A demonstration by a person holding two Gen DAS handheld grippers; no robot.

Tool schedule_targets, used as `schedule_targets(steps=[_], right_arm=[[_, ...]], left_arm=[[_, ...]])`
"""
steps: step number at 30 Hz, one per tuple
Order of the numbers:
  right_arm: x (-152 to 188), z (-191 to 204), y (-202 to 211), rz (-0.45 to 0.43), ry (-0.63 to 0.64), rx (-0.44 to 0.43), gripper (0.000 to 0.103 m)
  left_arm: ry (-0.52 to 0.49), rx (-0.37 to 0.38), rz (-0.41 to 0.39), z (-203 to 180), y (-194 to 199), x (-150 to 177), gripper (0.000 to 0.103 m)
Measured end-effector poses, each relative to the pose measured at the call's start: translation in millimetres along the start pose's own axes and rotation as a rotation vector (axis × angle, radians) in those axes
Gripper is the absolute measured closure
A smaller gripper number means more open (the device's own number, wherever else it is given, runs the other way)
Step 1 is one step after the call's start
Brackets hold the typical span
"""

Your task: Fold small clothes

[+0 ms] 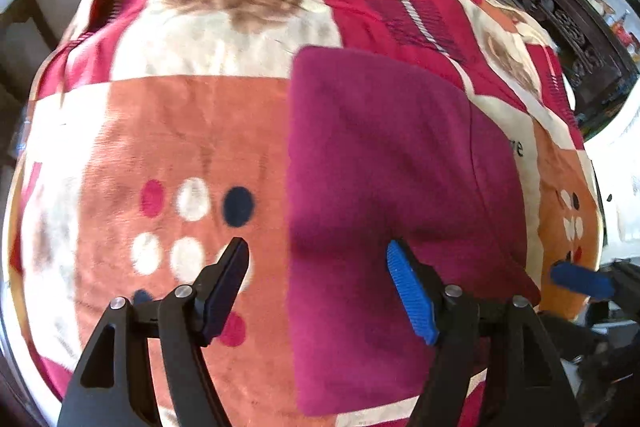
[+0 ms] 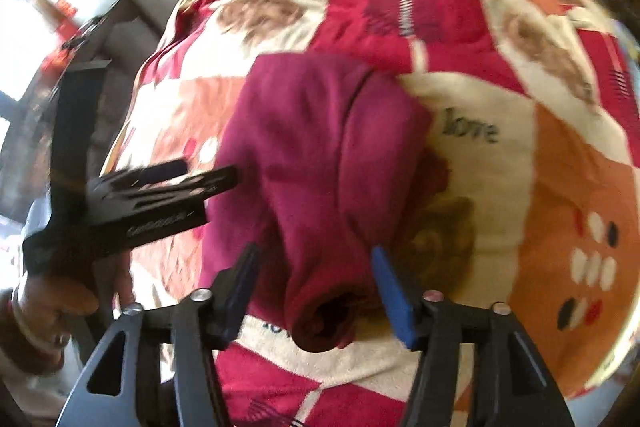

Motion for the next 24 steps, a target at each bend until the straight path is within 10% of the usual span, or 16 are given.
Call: schedule_targets(steps=[24], right_arm=[[-6,11,1,0.0,-0.118,0.118,0.018]], left_arm=[[0.03,-0.099,-0.002,18,50,11,0.029]])
Point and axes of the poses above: each gripper's, at about its wrist camera, not at the fingertips, and y roughly against the way its jaws point, z to its left, x to its underside, the point moved 4 cm from there along -y, roughly the way its jaws point, and after that the axes turned 6 degrees about x, right-handed, at the moved point
